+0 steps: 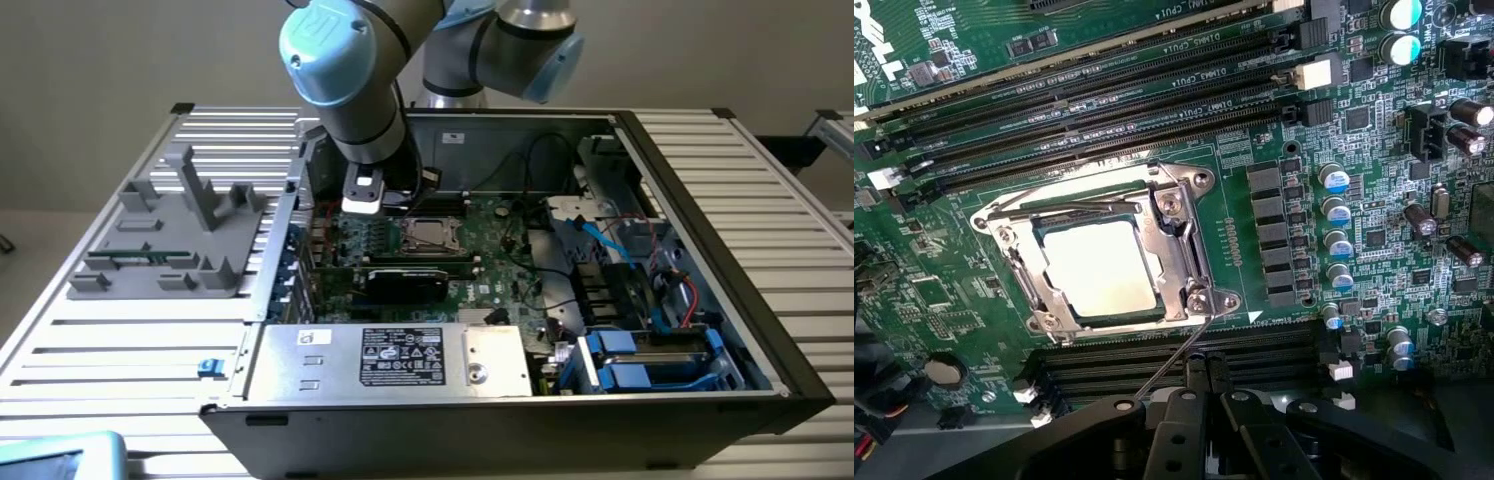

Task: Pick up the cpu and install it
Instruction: 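Install the first cpu locking lever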

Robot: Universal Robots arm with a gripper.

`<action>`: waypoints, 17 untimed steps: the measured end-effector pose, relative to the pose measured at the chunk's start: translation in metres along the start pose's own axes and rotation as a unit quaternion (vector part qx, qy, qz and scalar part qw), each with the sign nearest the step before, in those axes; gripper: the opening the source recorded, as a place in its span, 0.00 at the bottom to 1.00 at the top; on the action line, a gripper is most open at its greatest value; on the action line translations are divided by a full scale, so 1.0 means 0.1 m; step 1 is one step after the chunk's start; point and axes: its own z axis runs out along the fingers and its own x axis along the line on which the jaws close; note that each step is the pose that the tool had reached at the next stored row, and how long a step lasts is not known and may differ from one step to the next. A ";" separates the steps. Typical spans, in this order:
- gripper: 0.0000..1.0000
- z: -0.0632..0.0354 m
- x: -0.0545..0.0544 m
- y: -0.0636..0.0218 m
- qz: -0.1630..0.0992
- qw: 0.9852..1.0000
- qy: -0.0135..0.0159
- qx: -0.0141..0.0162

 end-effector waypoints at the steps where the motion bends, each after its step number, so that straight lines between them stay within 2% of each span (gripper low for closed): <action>1: 0.12 0.001 0.00 0.000 0.000 1.000 -0.001 0.000; 8: 0.12 0.000 0.00 0.003 0.000 1.000 -0.001 -0.002; 13: 0.12 0.004 0.00 0.005 0.000 1.000 0.000 -0.004; 17: 0.12 0.017 0.01 0.010 -0.001 1.000 0.000 -0.005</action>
